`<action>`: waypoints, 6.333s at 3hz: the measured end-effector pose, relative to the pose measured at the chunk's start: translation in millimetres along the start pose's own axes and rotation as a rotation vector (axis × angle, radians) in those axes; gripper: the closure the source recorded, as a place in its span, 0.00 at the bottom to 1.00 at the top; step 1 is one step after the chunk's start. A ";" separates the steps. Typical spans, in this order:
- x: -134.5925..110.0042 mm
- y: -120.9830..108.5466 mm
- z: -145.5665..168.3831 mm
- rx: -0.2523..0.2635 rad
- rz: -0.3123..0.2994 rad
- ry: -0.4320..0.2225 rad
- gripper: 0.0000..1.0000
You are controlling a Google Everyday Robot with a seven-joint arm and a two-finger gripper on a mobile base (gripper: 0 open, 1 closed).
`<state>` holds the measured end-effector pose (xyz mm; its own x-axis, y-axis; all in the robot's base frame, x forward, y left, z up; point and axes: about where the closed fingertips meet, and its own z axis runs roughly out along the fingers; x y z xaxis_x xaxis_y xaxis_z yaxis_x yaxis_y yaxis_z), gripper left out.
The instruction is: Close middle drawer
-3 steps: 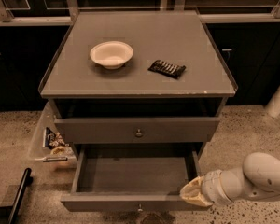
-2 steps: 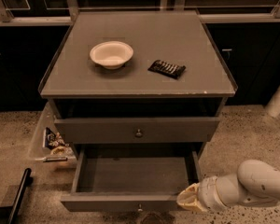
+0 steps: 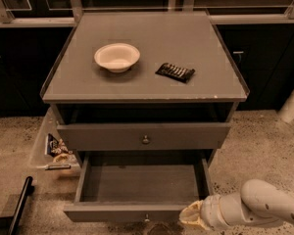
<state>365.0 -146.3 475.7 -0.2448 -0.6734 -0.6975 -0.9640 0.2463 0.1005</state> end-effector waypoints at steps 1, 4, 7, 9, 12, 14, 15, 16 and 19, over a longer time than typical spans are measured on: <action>12.6 -12.9 15.9 0.034 -0.043 0.029 1.00; 69.3 -33.5 38.3 0.145 -0.007 0.123 1.00; 69.3 -33.9 38.4 0.147 -0.007 0.123 0.35; 70.3 -35.6 41.5 0.140 -0.004 0.123 0.00; 57.0 -92.0 48.2 0.080 -0.111 -0.012 0.65; -14.7 -162.7 18.7 0.017 -0.380 -0.226 1.00; -21.8 -178.0 -0.5 0.031 -0.403 -0.237 0.81; -19.7 -173.2 5.8 0.026 -0.395 -0.232 0.58; 20.5 -91.6 2.6 0.013 -0.190 -0.189 1.00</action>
Offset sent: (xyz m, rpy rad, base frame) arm 0.0375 -0.0292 -0.0689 -0.1741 -0.1094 -0.0490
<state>448.6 -180.9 450.3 -0.0350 -0.5665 -0.8233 -0.9890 0.1382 -0.0530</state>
